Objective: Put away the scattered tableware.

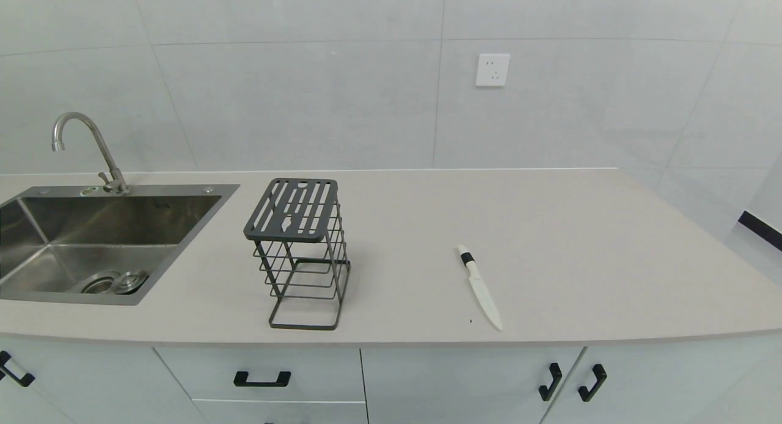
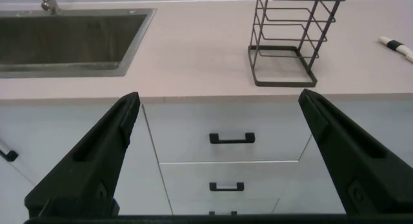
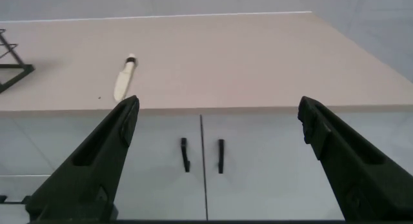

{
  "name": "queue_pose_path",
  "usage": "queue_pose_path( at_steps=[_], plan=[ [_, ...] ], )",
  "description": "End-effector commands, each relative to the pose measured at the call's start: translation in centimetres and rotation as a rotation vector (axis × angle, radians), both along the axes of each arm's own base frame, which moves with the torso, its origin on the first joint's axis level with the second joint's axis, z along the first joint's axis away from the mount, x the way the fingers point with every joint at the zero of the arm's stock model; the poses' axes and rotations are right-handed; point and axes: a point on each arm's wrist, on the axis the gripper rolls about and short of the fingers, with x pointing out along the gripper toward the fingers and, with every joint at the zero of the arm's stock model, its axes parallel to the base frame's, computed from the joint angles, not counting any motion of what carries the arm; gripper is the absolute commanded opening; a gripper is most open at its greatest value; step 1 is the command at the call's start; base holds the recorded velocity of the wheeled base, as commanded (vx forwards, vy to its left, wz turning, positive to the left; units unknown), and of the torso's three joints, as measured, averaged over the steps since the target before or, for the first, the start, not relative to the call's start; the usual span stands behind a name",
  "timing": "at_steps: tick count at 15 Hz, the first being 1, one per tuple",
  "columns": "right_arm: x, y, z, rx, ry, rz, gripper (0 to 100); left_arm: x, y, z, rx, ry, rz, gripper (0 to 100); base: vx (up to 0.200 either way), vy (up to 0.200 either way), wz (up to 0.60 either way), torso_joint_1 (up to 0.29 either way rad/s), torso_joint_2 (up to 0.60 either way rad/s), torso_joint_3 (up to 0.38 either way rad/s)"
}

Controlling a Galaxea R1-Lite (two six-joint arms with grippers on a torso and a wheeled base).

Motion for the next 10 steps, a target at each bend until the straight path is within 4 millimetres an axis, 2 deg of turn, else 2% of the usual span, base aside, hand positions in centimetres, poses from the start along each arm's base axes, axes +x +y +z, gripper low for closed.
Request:
queue_pose_path(
  at_steps=[1,6,10],
  plan=[
    [0.0,0.0,0.02,0.0,0.001,0.002,100,0.01,0.0,-0.01,0.0,0.002,0.001,100,0.0,0.0,0.0,0.0,0.0,0.0],
    [0.0,0.0,0.02,0.0,0.001,-0.003,100,0.0,0.0,0.04,0.0,0.0,0.0,100,0.0,0.0,0.0,0.014,-0.02,-0.015],
    [0.0,0.0,0.02,0.0,0.001,0.0,100,0.01,0.0,-0.01,0.0,0.002,0.0,100,0.0,0.0,0.0,0.172,-0.35,-0.158]
  ],
)
